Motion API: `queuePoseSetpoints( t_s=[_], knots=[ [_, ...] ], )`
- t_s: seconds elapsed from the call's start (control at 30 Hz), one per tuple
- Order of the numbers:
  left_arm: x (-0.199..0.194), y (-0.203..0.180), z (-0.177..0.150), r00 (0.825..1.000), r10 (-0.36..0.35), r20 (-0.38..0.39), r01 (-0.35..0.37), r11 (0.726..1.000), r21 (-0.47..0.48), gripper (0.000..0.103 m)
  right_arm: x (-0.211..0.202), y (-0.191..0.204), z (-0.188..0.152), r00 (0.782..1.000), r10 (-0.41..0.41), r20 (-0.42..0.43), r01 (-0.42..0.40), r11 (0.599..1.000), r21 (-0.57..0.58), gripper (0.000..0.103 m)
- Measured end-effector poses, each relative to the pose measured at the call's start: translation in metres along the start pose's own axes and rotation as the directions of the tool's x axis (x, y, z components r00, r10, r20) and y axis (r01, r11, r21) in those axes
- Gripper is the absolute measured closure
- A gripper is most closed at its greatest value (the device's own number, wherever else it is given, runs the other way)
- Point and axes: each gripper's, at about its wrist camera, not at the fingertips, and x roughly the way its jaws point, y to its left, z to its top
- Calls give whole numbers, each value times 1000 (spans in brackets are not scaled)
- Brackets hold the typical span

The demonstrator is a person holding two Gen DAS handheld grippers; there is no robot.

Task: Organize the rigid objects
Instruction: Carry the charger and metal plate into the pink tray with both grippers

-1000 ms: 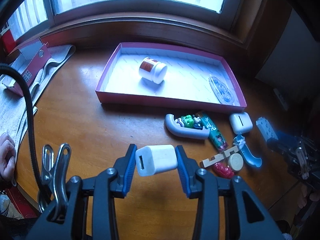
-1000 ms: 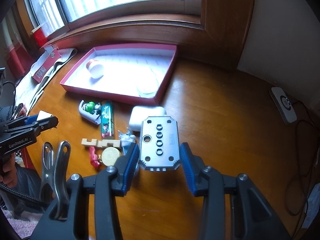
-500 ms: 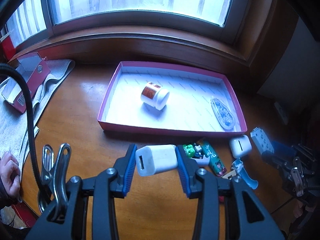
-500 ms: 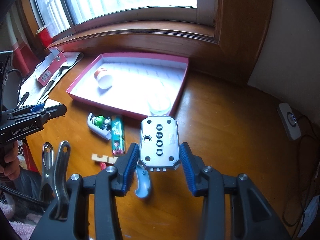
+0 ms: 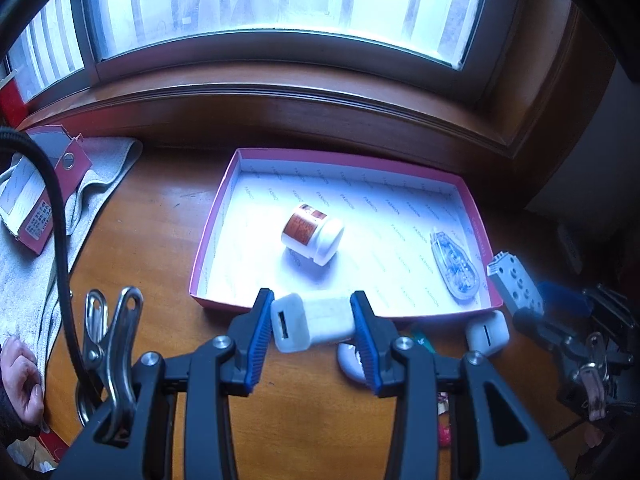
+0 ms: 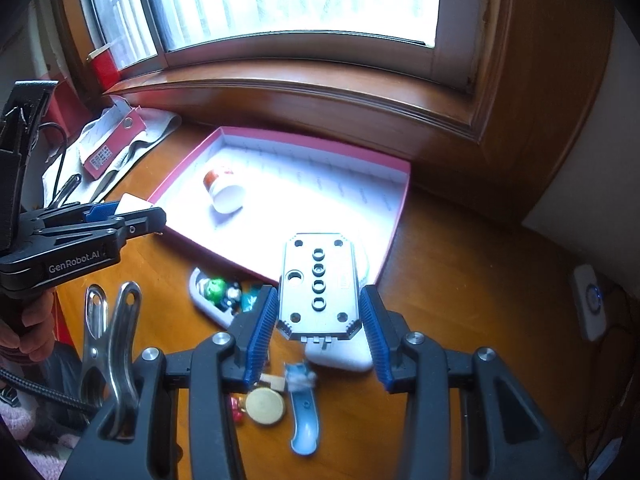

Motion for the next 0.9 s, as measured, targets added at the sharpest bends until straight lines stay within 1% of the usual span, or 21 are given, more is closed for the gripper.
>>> queuePoseSetpoints(
  t_s=[0.33,0.67,0.9],
  knots=[
    [28,1,22,1000,1,-22,-1,1000,-1,62,28,-1,22,1000,13,-27,-13,1000,-7,59],
    [58,-5,32,998,5,-57,-4,1000,17,62,56,-6,33,998,15,-63,-14,1000,5,59],
    [66,-9,37,999,2,-47,-1,1000,31,62,68,-6,36,997,6,-74,-6,1000,2,59]
  ],
)
